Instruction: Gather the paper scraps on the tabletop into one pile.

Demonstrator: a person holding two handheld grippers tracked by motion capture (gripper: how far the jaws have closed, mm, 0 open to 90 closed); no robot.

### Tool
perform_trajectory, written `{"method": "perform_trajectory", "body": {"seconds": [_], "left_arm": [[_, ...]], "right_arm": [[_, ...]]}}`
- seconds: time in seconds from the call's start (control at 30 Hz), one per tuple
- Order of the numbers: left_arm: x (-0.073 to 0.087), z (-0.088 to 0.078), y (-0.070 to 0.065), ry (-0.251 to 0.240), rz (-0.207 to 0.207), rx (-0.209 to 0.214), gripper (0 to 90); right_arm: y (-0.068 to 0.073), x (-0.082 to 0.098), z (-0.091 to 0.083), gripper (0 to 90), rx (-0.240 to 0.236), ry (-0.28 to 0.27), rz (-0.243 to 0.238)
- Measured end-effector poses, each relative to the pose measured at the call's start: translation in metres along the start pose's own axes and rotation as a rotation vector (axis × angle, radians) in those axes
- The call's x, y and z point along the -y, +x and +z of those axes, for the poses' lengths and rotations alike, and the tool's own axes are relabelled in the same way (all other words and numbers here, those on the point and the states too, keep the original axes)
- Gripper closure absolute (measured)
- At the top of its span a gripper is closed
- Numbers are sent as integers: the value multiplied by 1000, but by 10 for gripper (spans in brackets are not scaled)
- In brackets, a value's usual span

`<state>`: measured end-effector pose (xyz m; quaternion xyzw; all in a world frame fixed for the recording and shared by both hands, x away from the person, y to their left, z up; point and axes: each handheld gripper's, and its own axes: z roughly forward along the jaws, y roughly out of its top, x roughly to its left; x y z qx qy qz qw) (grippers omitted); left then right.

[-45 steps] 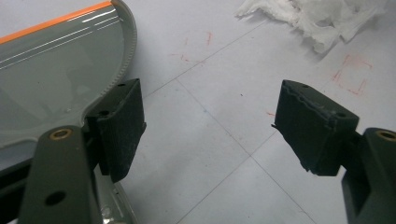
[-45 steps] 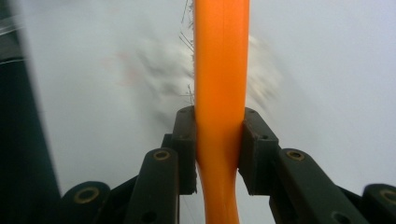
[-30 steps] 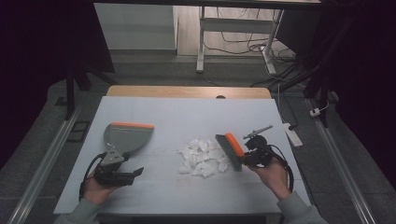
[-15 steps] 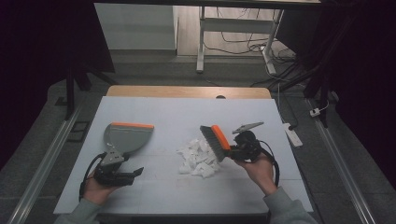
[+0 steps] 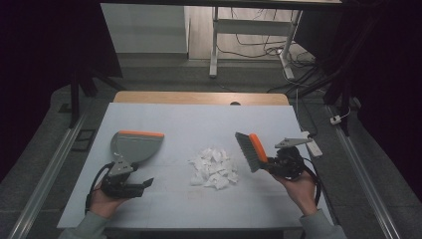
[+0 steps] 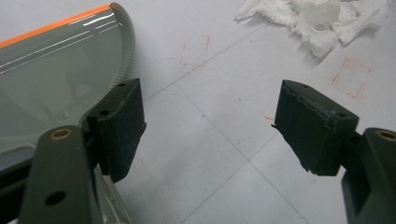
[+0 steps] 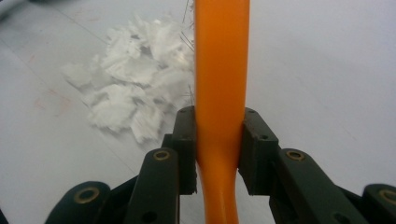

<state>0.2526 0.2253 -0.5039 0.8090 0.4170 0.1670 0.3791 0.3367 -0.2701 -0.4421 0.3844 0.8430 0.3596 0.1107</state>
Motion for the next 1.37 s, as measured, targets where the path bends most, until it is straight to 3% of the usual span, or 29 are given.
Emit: {"method": "perform_trajectory", "body": {"seconds": [0.23,0.57,0.97,1.37], "left_arm": [[-2,1,-2,-6,-5,-1,250],[-3,2,-2,-14,-7,-7,250],[-7,4,-3,-16,-5,-10,250],[-7,6,-4,-13,-4,-12,250]], "right_arm": [[-13,34,-16,705,65,-47,-8],[-27,68,-27,705,86,-72,9],[-23,69,-30,705,92,-84,-35],[-21,67,-32,704,85,-97,-45]]}}
